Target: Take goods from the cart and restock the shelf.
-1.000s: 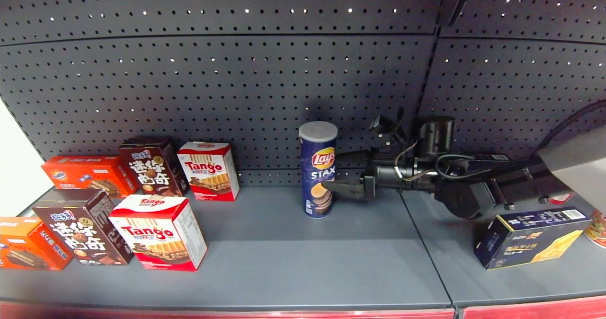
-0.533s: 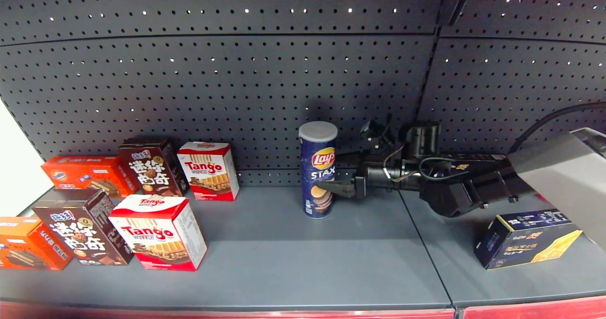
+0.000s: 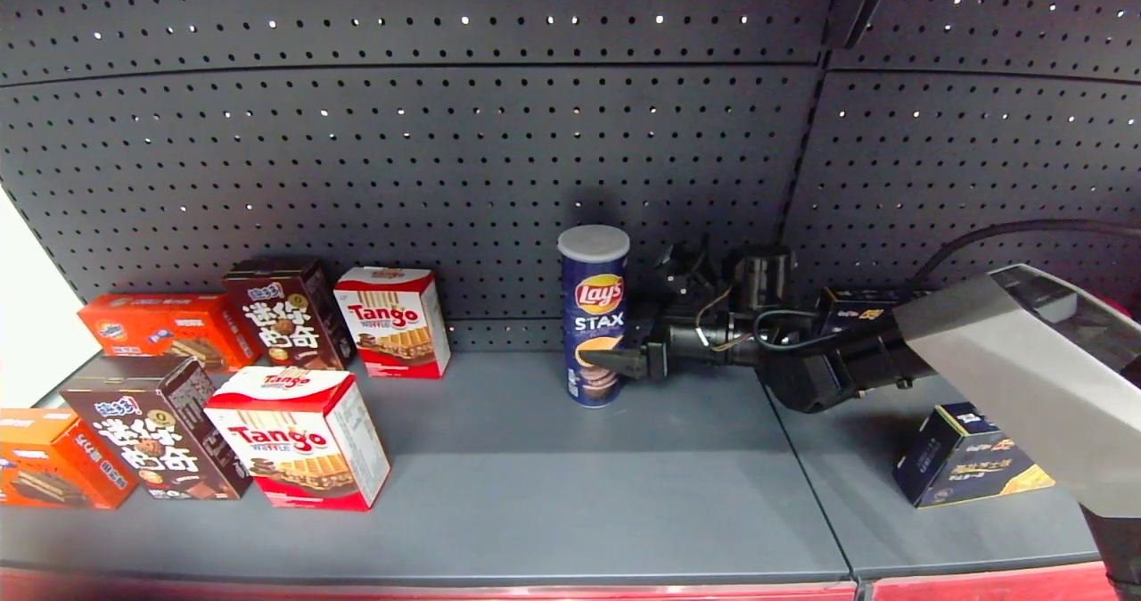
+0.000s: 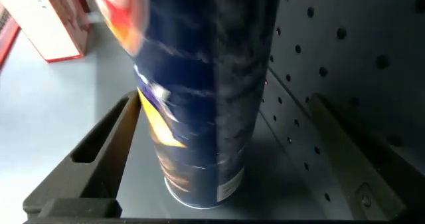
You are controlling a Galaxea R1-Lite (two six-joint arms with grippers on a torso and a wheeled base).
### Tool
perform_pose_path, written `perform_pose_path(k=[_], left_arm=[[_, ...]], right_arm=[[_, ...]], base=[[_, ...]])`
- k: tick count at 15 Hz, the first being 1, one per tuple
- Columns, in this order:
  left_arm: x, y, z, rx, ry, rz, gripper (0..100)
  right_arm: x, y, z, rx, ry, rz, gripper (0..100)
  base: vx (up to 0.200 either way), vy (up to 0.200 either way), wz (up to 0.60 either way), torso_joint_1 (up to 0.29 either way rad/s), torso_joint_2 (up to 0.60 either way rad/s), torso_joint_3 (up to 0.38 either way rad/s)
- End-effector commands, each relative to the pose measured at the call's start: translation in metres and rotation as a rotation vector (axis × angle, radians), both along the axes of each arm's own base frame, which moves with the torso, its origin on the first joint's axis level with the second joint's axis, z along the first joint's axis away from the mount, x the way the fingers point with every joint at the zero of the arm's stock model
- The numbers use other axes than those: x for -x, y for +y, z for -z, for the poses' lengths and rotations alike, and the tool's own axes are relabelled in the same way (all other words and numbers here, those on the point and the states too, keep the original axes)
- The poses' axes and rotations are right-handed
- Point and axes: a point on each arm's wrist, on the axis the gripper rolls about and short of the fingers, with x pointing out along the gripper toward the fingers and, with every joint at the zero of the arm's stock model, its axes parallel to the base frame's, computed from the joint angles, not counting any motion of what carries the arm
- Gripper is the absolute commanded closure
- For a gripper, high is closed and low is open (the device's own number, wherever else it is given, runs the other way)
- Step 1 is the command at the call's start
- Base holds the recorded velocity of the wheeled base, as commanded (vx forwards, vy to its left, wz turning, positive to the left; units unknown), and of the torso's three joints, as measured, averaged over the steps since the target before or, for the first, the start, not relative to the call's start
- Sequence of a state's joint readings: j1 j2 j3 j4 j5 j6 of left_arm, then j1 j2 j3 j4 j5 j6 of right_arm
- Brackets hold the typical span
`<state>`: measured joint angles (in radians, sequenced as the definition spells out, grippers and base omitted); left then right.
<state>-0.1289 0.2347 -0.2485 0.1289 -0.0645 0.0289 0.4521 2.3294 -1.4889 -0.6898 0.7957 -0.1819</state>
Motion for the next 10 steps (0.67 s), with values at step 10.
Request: perform_pose_path(k=[10], left_arm=[[-0.0001, 0.0000, 0.0023, -0.001, 0.006, -0.003, 100]], right_arm=[[-0.0106, 0.0128, 0.0204, 0.005, 0.016, -0.011, 0]], base=[[0.000, 0.000, 0.00, 0.000, 0.00, 0.000]])
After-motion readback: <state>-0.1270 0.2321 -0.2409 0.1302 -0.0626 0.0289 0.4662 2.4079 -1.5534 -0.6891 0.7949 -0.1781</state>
